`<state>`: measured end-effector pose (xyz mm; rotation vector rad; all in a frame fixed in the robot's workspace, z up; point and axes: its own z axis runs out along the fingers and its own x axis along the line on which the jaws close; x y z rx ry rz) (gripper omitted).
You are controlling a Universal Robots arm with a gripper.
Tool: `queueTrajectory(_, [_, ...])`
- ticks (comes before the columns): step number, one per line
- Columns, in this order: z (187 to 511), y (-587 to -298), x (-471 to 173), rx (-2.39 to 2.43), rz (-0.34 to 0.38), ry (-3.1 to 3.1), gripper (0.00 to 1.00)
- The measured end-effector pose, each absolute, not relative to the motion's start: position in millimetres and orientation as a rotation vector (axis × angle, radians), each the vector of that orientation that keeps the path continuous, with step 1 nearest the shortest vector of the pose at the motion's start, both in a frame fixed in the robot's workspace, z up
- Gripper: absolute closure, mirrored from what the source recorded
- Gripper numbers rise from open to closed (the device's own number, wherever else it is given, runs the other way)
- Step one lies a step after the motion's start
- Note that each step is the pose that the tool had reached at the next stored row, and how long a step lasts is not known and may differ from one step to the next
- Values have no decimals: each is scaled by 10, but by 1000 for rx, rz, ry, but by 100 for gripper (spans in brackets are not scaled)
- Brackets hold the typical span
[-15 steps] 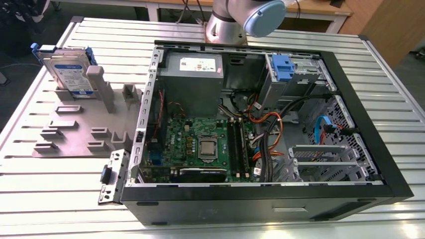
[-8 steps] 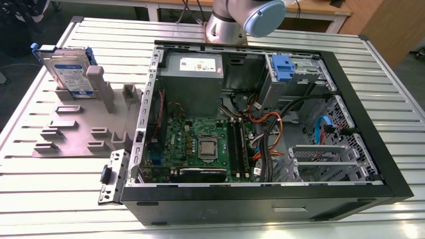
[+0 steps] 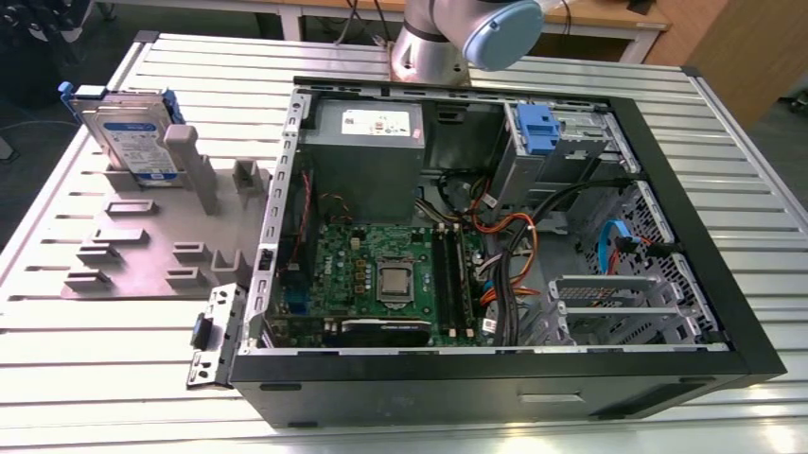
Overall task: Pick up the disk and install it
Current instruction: 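Pick up the disk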
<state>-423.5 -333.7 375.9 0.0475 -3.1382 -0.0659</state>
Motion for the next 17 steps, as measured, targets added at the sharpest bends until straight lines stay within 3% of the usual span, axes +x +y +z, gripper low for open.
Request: queueTrajectory(17, [3759,-3337,-4235,93,-66,-3137,89])
